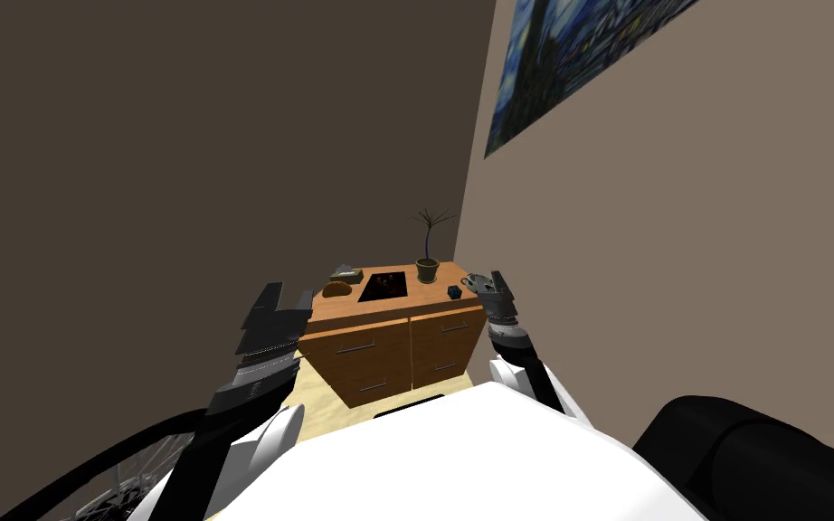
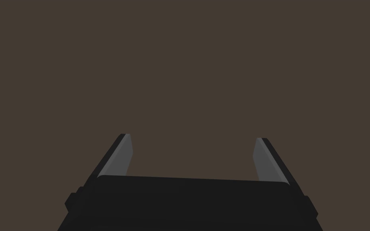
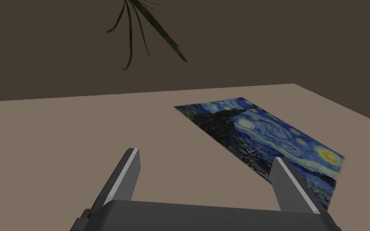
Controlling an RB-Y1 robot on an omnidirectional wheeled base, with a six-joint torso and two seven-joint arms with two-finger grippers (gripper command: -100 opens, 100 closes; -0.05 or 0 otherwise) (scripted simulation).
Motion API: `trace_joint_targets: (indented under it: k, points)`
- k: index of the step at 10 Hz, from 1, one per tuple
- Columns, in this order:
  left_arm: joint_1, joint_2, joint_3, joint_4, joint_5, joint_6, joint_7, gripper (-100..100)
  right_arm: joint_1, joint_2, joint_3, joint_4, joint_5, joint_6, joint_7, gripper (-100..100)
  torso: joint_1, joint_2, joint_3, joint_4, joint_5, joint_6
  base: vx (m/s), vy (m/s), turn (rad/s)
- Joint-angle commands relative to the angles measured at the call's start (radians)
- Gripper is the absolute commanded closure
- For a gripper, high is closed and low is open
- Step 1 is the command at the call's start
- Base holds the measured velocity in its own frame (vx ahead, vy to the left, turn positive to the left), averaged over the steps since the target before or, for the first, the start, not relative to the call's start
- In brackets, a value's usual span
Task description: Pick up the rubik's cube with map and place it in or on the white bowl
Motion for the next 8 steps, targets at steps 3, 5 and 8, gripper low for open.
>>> trace_joint_targets:
  k: [3, 5, 8]
  points:
    - [0.000, 0.000, 0.000, 0.000, 0.000, 0.000, 0.000, 0, -0.011, -0.045, -0.026, 0.039, 0.045, 0.018, 0.073, -100, 0.001, 0.000, 0.000, 0.000, 0.000, 0.000, -0.064, -0.011, 0.049]
    - [0.000, 0.000, 0.000, 0.000, 0.000, 0.000, 0.000, 0, -0.017, -0.070, -0.041, 0.066, 0.074, 0.030, 0.115, -100, 0.000, 0.000, 0.000, 0.000, 0.000, 0.000, -0.064, -0.013, 0.048]
    - [0.000, 0.000, 0.000, 0.000, 0.000, 0.000, 0.000, 0, -0.028, -0.114, -0.066, 0.113, 0.122, 0.056, 0.182, -100, 0.001, -0.001, -0.001, 0.000, 0.000, 0.000, -0.052, 0.006, 0.045]
